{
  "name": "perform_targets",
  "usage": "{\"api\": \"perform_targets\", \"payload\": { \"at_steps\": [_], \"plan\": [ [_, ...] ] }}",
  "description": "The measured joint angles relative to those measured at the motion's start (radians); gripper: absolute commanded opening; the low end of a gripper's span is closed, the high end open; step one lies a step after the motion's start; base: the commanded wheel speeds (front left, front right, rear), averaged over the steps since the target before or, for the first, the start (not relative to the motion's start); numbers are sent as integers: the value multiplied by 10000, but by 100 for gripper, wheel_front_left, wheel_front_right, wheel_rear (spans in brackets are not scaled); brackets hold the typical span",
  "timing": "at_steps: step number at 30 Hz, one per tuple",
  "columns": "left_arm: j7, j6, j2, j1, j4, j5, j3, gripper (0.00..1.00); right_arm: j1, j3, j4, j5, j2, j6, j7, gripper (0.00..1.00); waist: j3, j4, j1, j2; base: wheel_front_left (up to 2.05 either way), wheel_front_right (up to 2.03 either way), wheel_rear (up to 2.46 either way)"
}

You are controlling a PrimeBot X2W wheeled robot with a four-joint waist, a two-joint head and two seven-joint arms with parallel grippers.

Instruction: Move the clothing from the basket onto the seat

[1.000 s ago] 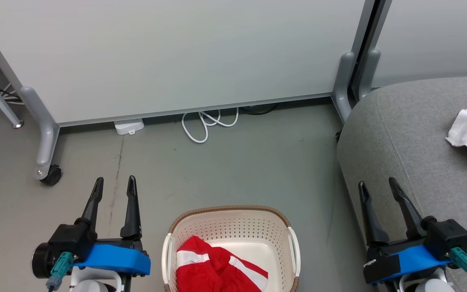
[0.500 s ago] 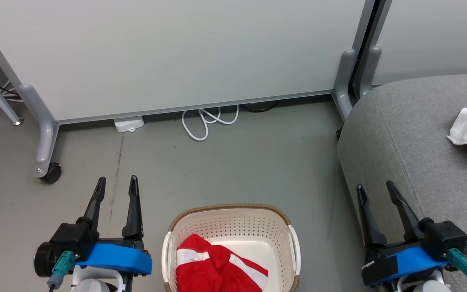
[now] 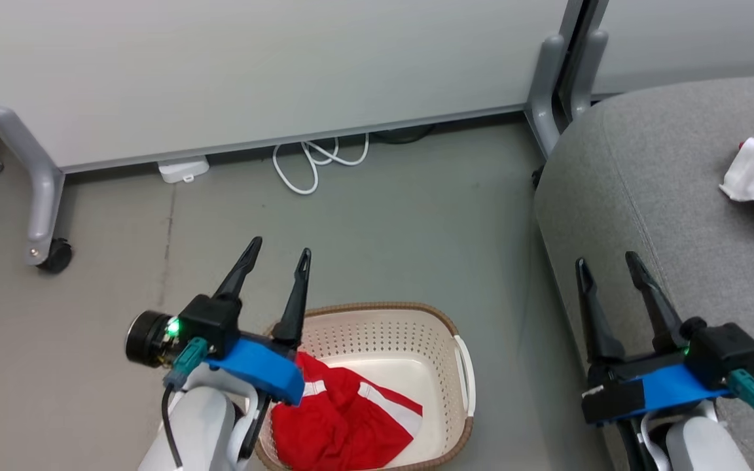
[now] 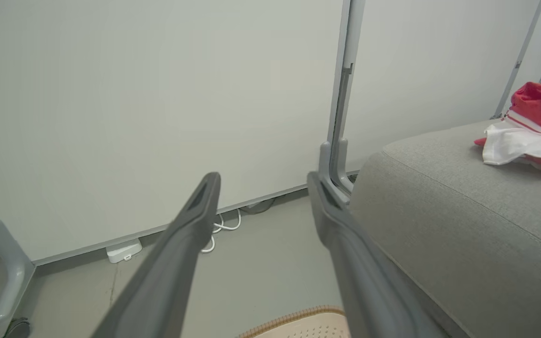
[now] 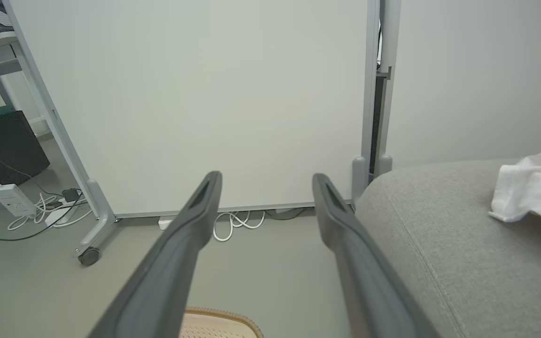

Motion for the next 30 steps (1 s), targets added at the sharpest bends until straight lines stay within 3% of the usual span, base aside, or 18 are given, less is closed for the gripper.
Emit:
{"api": "perform_targets", "payload": {
  "at_steps": [14,23,30],
  "plan": [
    [77,-2,1099,-3666,3712,-1179,-4502,100,-2003,-134,-596,-27,-102,0,0,100,2353,-939,2,-1,0,0,0],
    [1137,-2,1356,-5161,5327,-1958,-8078,100,-2873,48,-926,44,-79,0,0,100,3960,-1581,2,-1,0,0,0],
    [2723,-2,1616,-6000,5967,-2782,-9777,100,-3475,251,-1304,125,-40,0,0,100,5220,-2012,2,0,0,0,0]
  ]
}}
